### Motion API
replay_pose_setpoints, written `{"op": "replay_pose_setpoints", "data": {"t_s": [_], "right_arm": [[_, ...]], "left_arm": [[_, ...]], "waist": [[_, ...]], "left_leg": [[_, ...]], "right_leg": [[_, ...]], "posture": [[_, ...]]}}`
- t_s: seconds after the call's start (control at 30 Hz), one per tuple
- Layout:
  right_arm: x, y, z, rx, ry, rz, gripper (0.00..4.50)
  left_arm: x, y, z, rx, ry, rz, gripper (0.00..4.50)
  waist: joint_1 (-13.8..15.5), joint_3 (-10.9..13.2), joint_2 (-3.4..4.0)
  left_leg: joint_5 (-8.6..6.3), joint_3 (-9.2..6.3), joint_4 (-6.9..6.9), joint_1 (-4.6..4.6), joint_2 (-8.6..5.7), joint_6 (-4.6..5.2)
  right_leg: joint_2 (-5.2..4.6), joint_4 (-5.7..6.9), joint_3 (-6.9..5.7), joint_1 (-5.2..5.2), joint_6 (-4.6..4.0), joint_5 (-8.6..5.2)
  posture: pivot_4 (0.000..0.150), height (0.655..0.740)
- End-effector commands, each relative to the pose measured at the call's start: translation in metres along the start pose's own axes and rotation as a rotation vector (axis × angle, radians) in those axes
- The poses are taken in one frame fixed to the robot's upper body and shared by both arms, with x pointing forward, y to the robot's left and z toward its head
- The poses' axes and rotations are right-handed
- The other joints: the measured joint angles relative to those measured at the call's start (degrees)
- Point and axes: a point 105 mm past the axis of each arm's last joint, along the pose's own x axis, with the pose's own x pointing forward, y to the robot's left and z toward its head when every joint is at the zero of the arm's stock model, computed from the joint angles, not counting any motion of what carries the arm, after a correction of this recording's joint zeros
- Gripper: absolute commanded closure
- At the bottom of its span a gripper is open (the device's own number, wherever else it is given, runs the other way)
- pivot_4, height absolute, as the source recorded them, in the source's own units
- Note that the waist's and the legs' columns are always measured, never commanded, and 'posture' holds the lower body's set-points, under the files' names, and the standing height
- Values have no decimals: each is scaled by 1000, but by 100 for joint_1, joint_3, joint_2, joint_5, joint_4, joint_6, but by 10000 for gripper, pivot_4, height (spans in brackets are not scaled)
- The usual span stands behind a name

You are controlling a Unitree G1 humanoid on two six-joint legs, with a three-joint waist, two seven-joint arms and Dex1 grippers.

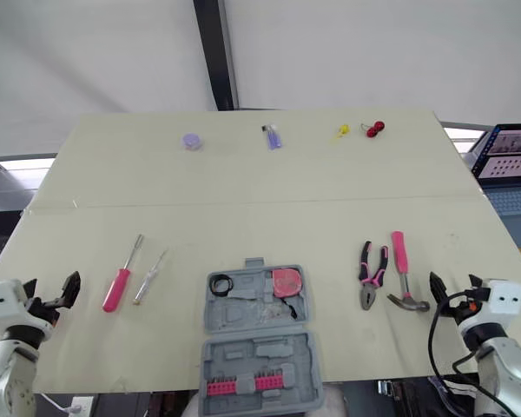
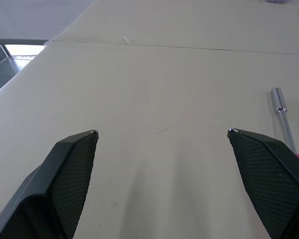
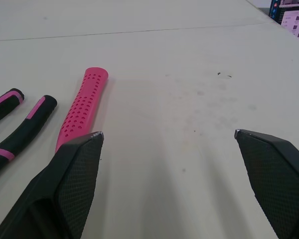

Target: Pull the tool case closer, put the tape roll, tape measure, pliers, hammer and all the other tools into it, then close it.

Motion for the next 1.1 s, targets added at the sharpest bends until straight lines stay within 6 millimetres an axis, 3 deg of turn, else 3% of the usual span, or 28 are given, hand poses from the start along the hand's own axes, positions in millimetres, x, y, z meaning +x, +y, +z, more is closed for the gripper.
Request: {"op": "replay_pose_setpoints", "data": {"t_s": [0.03, 0.2, 0.37, 0.53, 0.67, 0.77, 0.93, 1.1], "right_arm": [[-1, -5, 10, -26, -26, 0, 520], [-1, -2, 15, -38, -29, 29, 520], [-2, 13, 20, -59, -18, 119, 520], [-8, 48, 34, -31, -19, 245, 520], [-15, 91, 56, 19, -58, 307, 520], [-22, 123, 61, 23, -48, 325, 520], [-28, 159, 50, 33, 21, 268, 520], [-34, 169, 34, -9, 66, 132, 520]], "left_arm": [[-3, -2, 11, 1, -46, -27, 0], [0, -18, 22, 32, -84, -113, 0], [3, -64, 32, 103, -116, -345, 0], [-1, -125, 35, 176, -113, -680, 0], [-3, -173, 44, 248, -150, -976, 0], [-11, -206, 50, 288, -176, -1186, 0], [-29, -250, 46, 392, -186, -1502, 0], [-33, -281, 48, 442, -241, -1692, 0]], "waist": [[0, 0, 0], [3, 0, -1], [7, 1, 0], [22, 3, 3], [82, 7, 11], [141, 8, 12], [161, 9, 13], [174, 10, 17]], "left_leg": [[0, 0, 1, -2, 0, 0], [2, 3, 8, -33, 0, -2], [2, 6, 9, -33, 0, -2], [2, 7, 9, -35, 0, -2], [5, 8, 9, -36, 1, -7], [5, 8, 10, -37, 2, -8], [5, 10, 9, -39, 1, -8], [13, 10, 12, -45, 1, -13]], "right_leg": [[0, 0, 0, -2, 0, 0], [0, 8, 1, -36, 1, 1], [0, 7, 2, -37, 1, 1], [0, 8, 3, -41, 1, 1], [1, 11, 4, -46, 1, 1], [3, 18, 4, -52, 1, 1], [3, 19, 4, -54, 1, 1], [4, 23, 5, -59, 1, 1]], "posture": [[1500, 7400], [1500, 7400], [1500, 7400], [1500, 7400], [1500, 7400], [1500, 7400], [1500, 7400], [1500, 7400]]}}
